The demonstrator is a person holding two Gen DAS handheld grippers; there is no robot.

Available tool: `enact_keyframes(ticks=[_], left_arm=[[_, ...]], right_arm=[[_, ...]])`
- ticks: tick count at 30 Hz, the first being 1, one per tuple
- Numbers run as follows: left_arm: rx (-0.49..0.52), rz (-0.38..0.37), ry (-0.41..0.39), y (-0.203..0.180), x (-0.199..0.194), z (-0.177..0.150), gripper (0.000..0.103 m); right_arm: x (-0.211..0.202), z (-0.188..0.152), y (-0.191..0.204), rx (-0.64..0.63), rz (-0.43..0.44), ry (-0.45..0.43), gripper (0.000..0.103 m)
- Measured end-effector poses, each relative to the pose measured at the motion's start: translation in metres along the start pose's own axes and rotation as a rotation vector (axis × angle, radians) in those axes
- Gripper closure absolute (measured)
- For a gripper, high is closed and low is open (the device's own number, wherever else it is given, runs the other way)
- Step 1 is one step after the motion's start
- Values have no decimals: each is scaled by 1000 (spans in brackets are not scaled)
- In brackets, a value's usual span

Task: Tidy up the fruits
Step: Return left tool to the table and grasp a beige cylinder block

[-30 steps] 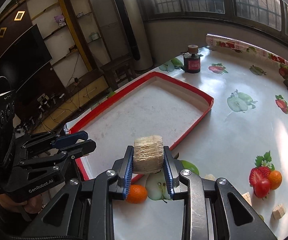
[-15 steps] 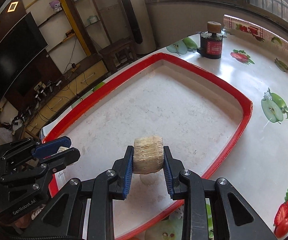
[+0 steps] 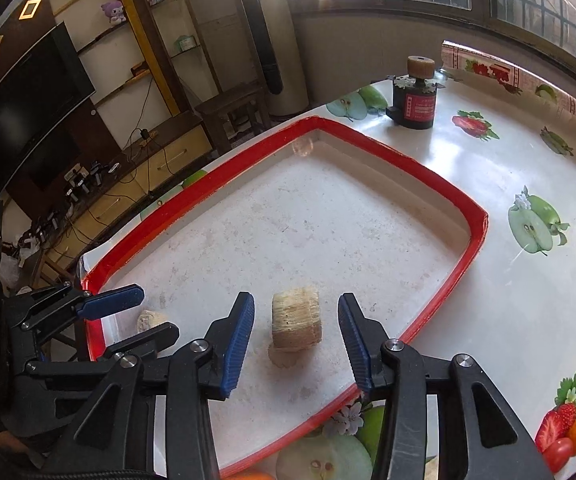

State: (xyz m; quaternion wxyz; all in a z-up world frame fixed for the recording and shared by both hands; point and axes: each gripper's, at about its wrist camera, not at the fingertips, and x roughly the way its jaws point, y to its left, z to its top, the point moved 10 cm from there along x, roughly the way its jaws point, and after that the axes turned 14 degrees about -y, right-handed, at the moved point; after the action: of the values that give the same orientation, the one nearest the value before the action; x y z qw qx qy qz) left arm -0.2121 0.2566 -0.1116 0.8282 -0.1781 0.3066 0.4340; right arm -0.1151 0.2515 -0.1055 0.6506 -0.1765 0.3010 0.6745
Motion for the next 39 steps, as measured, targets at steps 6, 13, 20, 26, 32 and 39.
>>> enact_keyframes(ticks=[6, 13, 20, 26, 32, 39], left_arm=[[-3, -1, -13, -5, -10, 2, 46], [7, -37, -43, -27, -28, 8, 46], [42, -93, -55, -63, -41, 11, 46], [79, -139, -59, -93, -51, 10, 46], [103, -192, -61, -123, -56, 8, 46], [151, -248, -45, -166, -54, 2, 46]], right_arm=[[-43, 4, -8, 31, 0, -57, 57], [-98, -7, -29, 68, -37, -114, 51], [-133, -27, -53, 101, -85, -131, 51], [-158, -43, -76, 130, -128, -142, 50], [-183, -58, -101, 160, -178, -160, 47], [-212, -88, -134, 203, -255, -161, 46]])
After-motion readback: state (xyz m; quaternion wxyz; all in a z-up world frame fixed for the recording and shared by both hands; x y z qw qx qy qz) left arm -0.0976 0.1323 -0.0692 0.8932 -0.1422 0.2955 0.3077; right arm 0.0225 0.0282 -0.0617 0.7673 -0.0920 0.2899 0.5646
